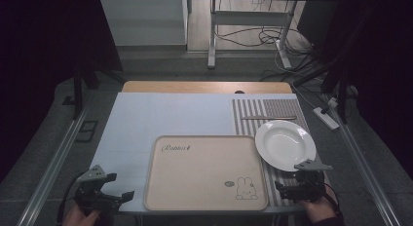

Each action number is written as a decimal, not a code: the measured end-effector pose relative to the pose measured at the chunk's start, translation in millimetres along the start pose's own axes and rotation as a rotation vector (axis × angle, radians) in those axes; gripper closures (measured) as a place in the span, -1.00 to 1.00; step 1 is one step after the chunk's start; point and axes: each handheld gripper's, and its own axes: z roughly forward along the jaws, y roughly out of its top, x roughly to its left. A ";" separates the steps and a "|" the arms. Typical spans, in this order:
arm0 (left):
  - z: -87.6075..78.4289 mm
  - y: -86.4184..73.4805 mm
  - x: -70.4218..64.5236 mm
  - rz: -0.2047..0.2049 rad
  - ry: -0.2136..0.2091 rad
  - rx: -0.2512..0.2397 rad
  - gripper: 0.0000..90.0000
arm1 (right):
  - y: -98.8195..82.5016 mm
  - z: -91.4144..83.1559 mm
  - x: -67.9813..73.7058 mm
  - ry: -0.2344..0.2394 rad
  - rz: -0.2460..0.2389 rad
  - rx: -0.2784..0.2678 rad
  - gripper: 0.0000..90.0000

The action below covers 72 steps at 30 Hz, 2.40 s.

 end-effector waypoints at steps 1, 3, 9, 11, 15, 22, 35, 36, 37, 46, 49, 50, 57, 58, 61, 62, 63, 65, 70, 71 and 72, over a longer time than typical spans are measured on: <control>0.0 0.0 0.0 0.000 0.000 0.000 -0.99 | 0.0 0.0 0.0 0.000 0.000 0.000 -1.00; -0.1 -0.1 0.2 -0.001 -0.002 -0.001 -0.98 | 0.0 0.4 0.0 0.001 -0.001 0.001 -1.00; 0.1 0.0 0.1 0.004 -0.001 0.001 -0.98 | 0.4 1.4 0.3 0.007 -0.004 0.018 -1.00; -0.1 -0.2 0.0 0.001 -0.001 0.001 -0.98 | 0.7 2.2 0.6 0.012 -0.011 0.022 -1.00; 0.1 0.0 -0.1 0.004 0.000 0.002 -0.98 | 0.9 2.8 1.1 0.018 -0.017 0.029 -1.00; 0.0 -0.1 -0.1 0.004 0.000 0.002 -0.98 | 0.9 3.0 1.5 0.023 -0.023 0.029 -1.00; 0.0 -0.1 0.1 0.000 0.000 0.001 -0.98 | 1.4 1.3 1.1 0.032 -0.021 0.019 -1.00; 0.0 -0.1 0.1 0.000 0.000 0.001 -0.98 | 1.8 0.9 1.0 0.031 -0.022 0.010 -1.00; 0.0 -0.1 0.2 -0.001 -0.001 0.001 -0.98 | 1.8 0.9 1.0 0.031 -0.022 0.010 -1.00; 0.0 -0.1 0.4 -0.002 -0.001 0.001 -0.99 | 5.9 1.4 1.2 0.047 -0.014 -0.032 -1.00; 0.0 -0.1 0.3 -0.002 -0.001 0.001 -0.99 | 7.2 2.2 0.9 0.059 -0.009 -0.044 -1.00; 0.0 -0.1 0.4 -0.002 0.000 0.002 -0.99 | 7.7 2.6 1.0 0.064 -0.006 -0.049 -1.00; 0.0 0.0 0.2 0.002 0.002 0.004 -0.98 | 11.6 5.3 0.4 0.065 -0.020 -0.055 -1.00; 0.1 0.0 0.1 0.002 0.002 0.004 -0.99 | 13.3 6.1 0.2 0.064 -0.036 -0.053 -1.00; 0.2 0.0 0.0 0.003 0.003 0.005 -0.99 | 15.1 7.0 -0.4 0.063 -0.043 -0.053 -1.00; 0.2 0.0 0.0 0.001 0.003 0.004 -0.99 | 16.7 8.1 -1.7 0.068 -0.044 -0.067 -1.00; 0.2 0.0 0.0 0.001 0.003 0.004 -0.99 | 16.7 8.1 -1.7 0.068 -0.044 -0.067 -1.00; 0.2 0.0 0.0 0.000 0.003 0.004 -0.99 | 18.9 8.8 -3.4 0.069 -0.041 -0.081 -1.00; 0.3 0.1 0.1 0.001 0.003 0.005 -0.98 | 26.0 12.2 -7.9 0.065 -0.016 -0.077 -1.00; 0.3 0.1 0.1 0.001 0.003 0.005 -0.98 | 26.0 12.2 -7.9 0.065 -0.016 -0.077 -1.00; 0.3 0.1 0.1 0.001 0.002 0.005 -0.98 | 27.2 14.6 -8.2 0.072 -0.011 -0.069 -1.00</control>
